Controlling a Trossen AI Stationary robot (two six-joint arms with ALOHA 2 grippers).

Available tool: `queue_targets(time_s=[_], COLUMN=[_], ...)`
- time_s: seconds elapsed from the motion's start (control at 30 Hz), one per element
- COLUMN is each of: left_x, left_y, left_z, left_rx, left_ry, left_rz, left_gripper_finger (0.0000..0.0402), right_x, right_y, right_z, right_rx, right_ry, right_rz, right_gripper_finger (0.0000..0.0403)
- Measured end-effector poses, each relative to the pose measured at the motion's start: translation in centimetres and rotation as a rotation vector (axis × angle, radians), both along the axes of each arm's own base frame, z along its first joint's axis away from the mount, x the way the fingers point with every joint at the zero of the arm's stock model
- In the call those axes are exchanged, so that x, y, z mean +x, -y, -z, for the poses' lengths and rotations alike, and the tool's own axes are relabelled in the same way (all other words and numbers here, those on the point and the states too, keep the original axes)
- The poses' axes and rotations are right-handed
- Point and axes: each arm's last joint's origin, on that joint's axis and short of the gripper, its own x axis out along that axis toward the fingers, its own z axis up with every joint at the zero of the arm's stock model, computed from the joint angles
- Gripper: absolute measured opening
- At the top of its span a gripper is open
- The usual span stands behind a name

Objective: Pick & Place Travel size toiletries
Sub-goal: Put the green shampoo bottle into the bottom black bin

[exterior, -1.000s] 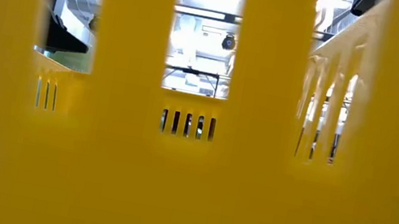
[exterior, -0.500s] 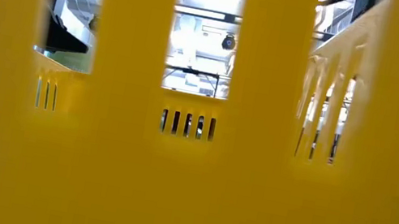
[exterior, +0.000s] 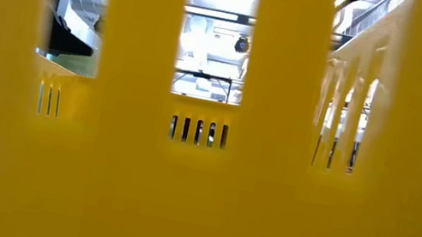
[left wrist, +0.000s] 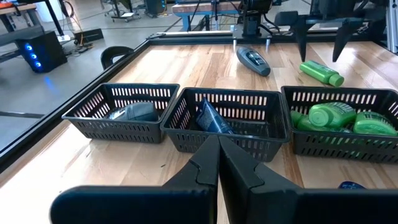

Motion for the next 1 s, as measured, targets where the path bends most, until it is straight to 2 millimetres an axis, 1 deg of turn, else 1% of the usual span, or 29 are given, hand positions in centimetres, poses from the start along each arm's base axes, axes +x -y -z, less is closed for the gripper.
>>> queue_targets(time_s=[0.63, 1.0], left_x=[0.0, 0.0], left_y=[0.0, 0.0], left_z=[0.0, 0.0], left_rx=[0.0, 0.0], left_ry=[0.0, 0.0], left_rz=[0.0, 0.0], left_gripper_finger=[0.0006, 0.0006], right_x=[0.9, 1.0], right_y=[-0.6, -0.6], right_z=[3.3, 3.4], right_rx=[-0.018, -0.02], right_ry=[-0.085, -0.088], right_rz=[-0.015, -0.013], right_gripper_finger=[0.0277, 0.0277])
